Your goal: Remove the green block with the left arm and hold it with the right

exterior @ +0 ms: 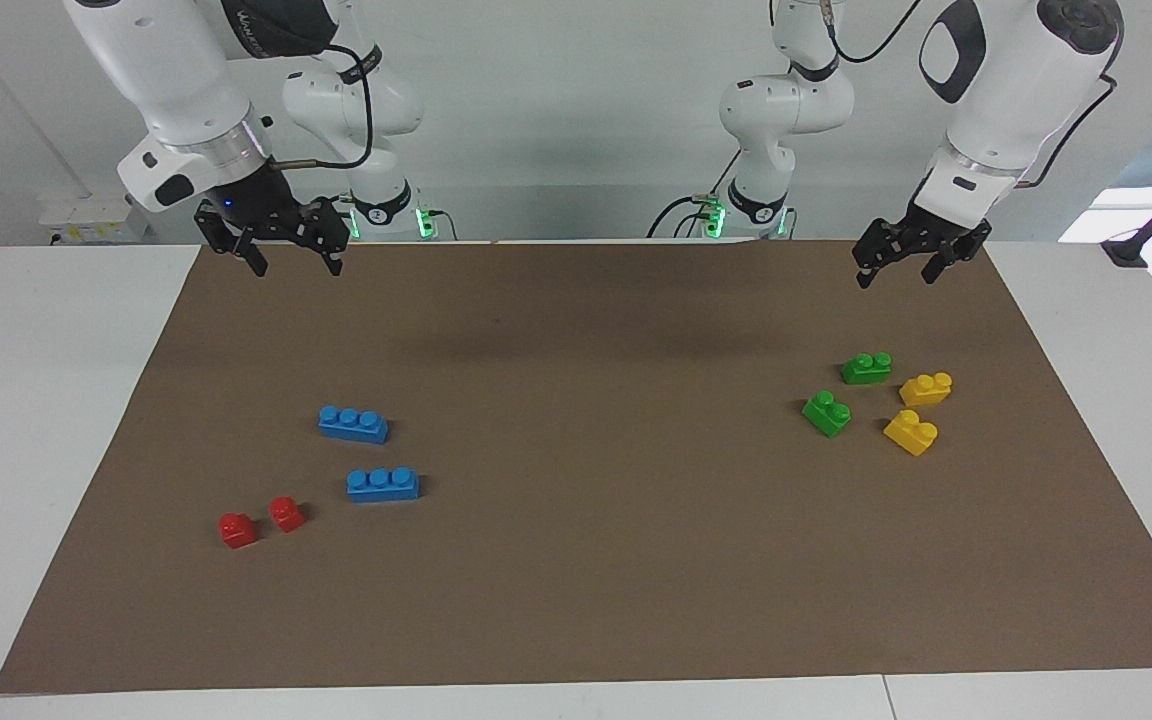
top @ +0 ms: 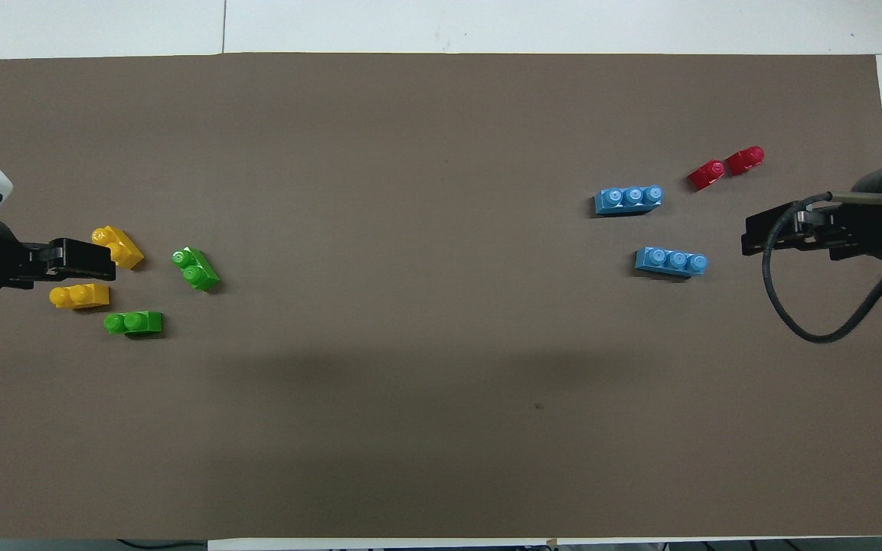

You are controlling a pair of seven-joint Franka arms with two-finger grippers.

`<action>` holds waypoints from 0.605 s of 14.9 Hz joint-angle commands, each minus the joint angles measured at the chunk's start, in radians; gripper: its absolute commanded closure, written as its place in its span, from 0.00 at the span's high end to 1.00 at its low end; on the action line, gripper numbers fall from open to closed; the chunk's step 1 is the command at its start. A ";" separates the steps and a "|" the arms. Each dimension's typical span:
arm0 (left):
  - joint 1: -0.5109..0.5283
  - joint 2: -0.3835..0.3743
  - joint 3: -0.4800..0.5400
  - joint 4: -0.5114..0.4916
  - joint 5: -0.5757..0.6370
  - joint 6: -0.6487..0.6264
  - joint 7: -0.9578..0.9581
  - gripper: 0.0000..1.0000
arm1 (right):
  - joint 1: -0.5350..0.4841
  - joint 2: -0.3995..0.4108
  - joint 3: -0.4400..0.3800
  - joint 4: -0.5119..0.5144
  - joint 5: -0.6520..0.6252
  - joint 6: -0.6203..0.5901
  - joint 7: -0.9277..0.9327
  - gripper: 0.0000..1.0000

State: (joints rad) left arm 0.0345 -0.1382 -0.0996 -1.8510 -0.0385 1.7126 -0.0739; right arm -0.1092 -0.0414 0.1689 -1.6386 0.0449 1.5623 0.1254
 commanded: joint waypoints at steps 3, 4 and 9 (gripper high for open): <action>0.008 0.003 -0.005 0.013 0.014 -0.004 0.016 1.00 | -0.006 -0.005 0.004 0.008 -0.059 -0.039 -0.020 1.00; 0.010 0.003 -0.005 0.013 0.014 -0.002 0.017 1.00 | -0.006 -0.005 0.004 0.008 -0.060 -0.039 -0.020 1.00; 0.008 0.003 -0.005 0.013 0.014 -0.002 0.016 1.00 | -0.012 -0.005 0.003 0.008 -0.060 -0.041 -0.018 1.00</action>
State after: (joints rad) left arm 0.0345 -0.1382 -0.0996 -1.8509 -0.0379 1.7130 -0.0728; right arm -0.1111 -0.0415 0.1668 -1.6371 0.0034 1.5369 0.1234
